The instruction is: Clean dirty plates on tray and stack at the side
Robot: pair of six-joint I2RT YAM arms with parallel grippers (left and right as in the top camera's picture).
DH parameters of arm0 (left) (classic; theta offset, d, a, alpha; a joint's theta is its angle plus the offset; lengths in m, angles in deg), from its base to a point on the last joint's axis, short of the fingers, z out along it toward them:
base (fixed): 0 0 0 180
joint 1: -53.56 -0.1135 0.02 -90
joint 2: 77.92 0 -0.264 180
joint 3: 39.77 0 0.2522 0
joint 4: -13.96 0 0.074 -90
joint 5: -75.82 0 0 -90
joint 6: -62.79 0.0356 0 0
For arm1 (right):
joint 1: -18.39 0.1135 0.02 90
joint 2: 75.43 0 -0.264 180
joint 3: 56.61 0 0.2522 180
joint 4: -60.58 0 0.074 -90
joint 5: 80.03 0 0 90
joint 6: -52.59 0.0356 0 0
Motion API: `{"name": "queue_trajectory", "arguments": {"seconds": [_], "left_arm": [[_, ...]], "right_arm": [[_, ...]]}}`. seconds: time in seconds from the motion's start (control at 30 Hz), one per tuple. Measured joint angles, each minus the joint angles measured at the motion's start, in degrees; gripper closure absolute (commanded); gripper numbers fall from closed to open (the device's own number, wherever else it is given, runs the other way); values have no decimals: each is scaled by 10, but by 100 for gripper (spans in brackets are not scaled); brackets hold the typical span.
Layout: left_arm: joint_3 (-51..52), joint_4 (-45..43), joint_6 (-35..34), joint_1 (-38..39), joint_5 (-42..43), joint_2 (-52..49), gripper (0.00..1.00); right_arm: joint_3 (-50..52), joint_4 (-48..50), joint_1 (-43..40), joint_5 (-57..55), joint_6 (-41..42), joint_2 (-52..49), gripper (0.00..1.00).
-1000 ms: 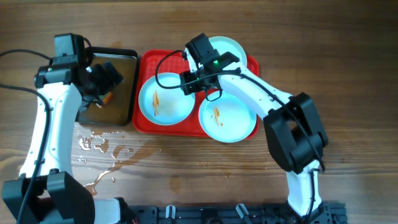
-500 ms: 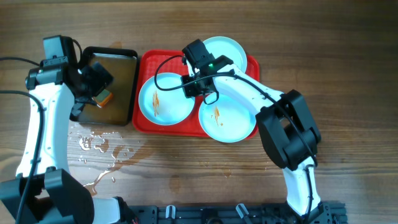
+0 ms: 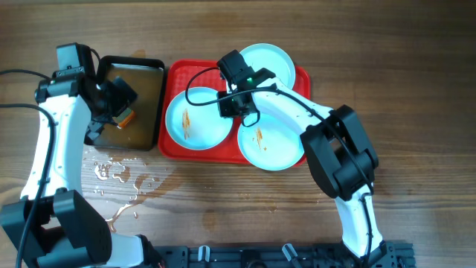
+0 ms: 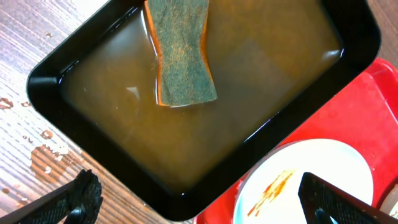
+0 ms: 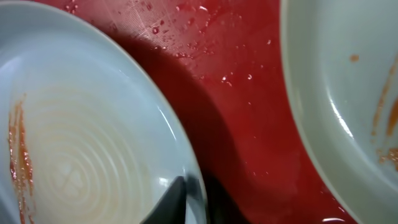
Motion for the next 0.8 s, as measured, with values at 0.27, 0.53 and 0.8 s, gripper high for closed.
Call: {"name": "queue_trajectory", "arguments": {"seconds": [0.27,0.53,0.8], "left_arm": [[12,-39,-7,0,-3,-7,47],[12,-81,-18,0,-8,-60,43],[15,-166,-32,-6,-9,-157,37]], "right_arm": [[-1,3,-2,22,9,-1,95],[-1,4,-9,42,6,-3,96],[-1,4,-10,45,3,-3,95]]}}
